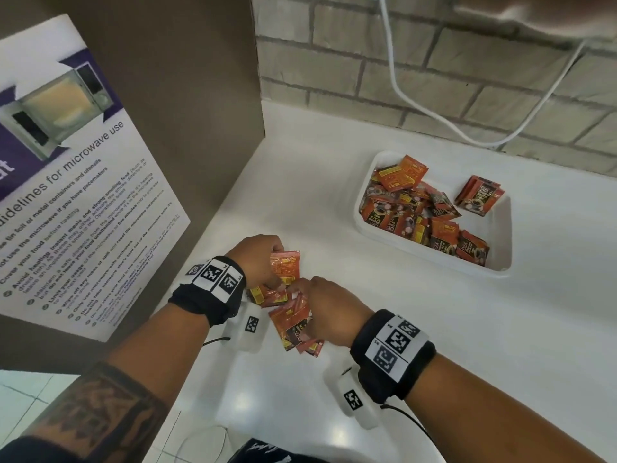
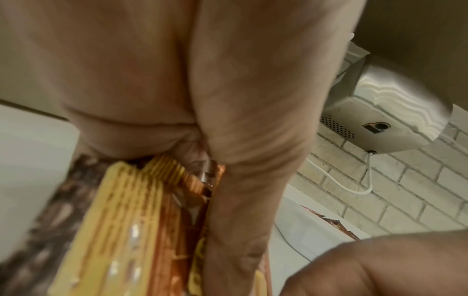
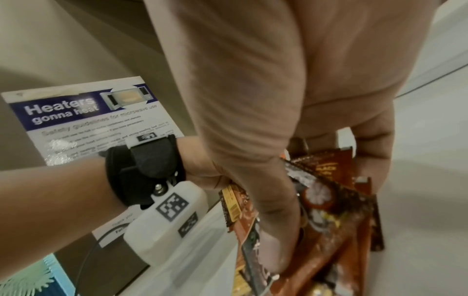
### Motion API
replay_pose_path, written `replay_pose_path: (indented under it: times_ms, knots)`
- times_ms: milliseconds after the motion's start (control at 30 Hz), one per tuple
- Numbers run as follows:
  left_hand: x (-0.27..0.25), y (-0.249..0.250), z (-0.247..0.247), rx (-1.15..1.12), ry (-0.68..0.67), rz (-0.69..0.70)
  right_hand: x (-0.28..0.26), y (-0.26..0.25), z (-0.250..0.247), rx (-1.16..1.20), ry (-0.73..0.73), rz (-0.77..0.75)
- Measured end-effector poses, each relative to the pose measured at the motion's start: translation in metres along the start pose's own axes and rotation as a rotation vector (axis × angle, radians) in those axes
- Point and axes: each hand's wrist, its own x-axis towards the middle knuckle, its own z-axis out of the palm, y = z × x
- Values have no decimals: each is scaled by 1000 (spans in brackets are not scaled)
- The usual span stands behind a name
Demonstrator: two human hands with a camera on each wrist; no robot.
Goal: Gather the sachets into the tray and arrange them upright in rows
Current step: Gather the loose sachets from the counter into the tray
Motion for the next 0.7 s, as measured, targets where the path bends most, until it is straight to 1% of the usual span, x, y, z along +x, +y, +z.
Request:
replay_pose_path:
  times_ms: [67,167,300,400,467,533,600,700]
  knots:
    - [3,1,0,6,-7,3,0,-4,0,-41,8,14]
    - [7,2,-1,12,-13,14,0,-8,-3,-31,-3,31]
    - [9,3,-1,2,-21,31,0,-5,-8,-45,7,4]
    - [12,4,-6,-22,-23,39,-6,2,-8,47,10,-4]
    - [14,8,-14,-80,4,48,-11,9,-10,150,31,2]
    - [18,17,-24,-143,57,75,-17,20,-16,262,92,1]
    - [24,29,-33,-225,123,112,-25,35,-30,410,200,14]
    - [36,60,-40,-389,204,178,-40,58,-58,575,461,46]
